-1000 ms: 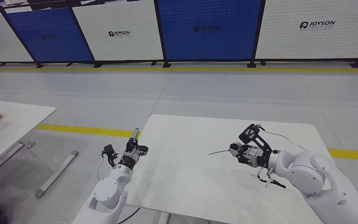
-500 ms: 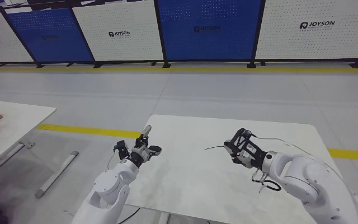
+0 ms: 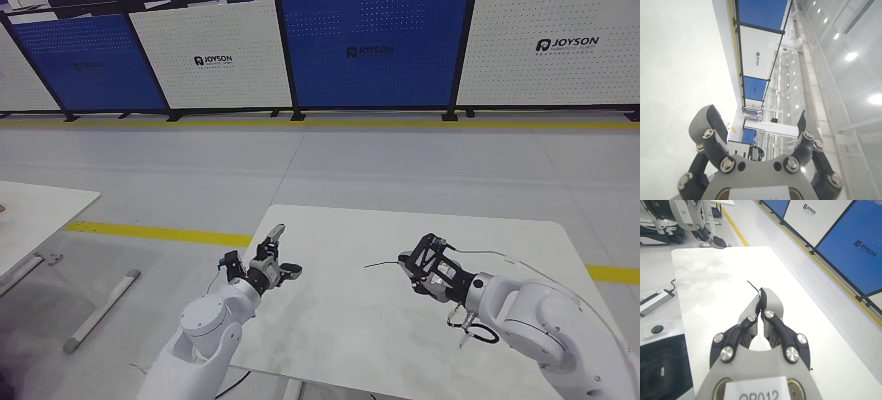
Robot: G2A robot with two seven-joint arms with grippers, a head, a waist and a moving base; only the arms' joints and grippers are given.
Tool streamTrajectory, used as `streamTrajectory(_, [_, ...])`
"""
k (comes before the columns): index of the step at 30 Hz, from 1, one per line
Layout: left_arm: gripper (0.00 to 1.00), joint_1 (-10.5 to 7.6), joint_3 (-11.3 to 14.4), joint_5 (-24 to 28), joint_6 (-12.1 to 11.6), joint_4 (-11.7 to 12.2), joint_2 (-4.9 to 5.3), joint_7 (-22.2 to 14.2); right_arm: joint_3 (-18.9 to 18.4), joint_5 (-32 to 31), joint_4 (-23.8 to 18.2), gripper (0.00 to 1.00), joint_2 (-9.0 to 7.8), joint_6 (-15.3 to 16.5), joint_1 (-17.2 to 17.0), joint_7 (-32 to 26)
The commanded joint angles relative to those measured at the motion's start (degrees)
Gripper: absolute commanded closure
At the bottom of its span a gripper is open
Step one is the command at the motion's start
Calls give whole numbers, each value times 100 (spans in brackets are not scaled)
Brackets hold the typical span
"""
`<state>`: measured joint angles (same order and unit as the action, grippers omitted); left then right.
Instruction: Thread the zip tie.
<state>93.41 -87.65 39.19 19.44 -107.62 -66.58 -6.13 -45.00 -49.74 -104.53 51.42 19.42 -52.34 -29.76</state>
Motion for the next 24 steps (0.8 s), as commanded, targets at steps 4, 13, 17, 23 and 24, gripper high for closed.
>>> streamTrajectory(4, [0, 40, 63, 630, 4, 33, 94, -496, 72, -700, -191, 100, 23, 6, 9, 65])
streamTrajectory(13, [0, -155, 838, 1504, 4, -48, 513, -802, 892, -1489, -154, 100, 188, 6, 631, -51])
streamTrajectory(17, [0, -332, 1065, 1623, 4, 82, 633, -527, 972, -1366, -37, 100, 215, 6, 696, 44])
streamTrajectory(23, [0, -332, 1065, 1623, 4, 82, 633, -527, 972, -1366, -37, 100, 215, 6, 696, 44])
streamTrajectory(24, [0, -329, 1079, 1621, 4, 83, 632, -539, 972, -1366, -37, 100, 215, 6, 696, 44])
